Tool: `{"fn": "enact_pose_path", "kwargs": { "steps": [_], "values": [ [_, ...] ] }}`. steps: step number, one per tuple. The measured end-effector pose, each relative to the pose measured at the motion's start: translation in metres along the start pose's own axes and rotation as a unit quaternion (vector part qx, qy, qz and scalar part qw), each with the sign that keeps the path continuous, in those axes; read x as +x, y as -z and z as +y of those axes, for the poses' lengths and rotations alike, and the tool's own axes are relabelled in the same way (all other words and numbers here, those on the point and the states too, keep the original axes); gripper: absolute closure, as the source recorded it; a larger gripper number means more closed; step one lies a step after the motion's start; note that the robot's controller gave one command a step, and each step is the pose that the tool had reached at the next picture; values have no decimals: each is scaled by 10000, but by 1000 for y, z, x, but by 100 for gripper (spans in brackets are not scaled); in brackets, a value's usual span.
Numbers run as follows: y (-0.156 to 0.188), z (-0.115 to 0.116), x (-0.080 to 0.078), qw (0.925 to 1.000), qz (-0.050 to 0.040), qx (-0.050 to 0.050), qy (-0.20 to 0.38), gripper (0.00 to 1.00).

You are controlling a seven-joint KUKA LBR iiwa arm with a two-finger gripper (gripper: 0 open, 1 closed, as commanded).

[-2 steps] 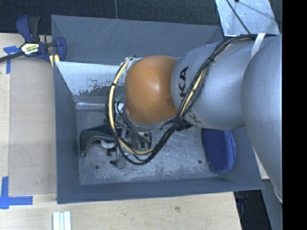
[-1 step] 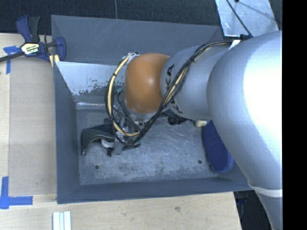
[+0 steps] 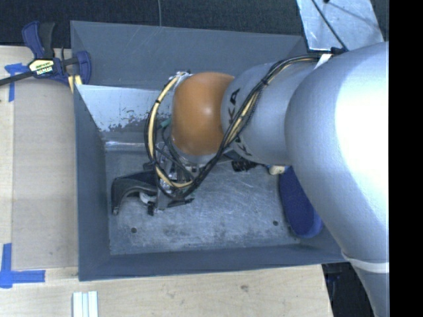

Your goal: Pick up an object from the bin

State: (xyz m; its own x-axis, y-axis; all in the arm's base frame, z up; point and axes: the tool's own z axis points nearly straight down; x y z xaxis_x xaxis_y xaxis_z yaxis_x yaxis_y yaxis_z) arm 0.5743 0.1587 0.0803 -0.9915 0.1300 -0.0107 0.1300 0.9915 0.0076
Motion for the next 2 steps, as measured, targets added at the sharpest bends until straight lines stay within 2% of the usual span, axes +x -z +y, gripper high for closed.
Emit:
{"fn": "enact_pose_path", "kwargs": {
  "steps": [1, 2],
  "values": [
    [89, 0, 42, 9997, 67, 45, 222, 100],
    [141, -13, 65, 9996, 61, 44, 267, 100]
  ]
}}
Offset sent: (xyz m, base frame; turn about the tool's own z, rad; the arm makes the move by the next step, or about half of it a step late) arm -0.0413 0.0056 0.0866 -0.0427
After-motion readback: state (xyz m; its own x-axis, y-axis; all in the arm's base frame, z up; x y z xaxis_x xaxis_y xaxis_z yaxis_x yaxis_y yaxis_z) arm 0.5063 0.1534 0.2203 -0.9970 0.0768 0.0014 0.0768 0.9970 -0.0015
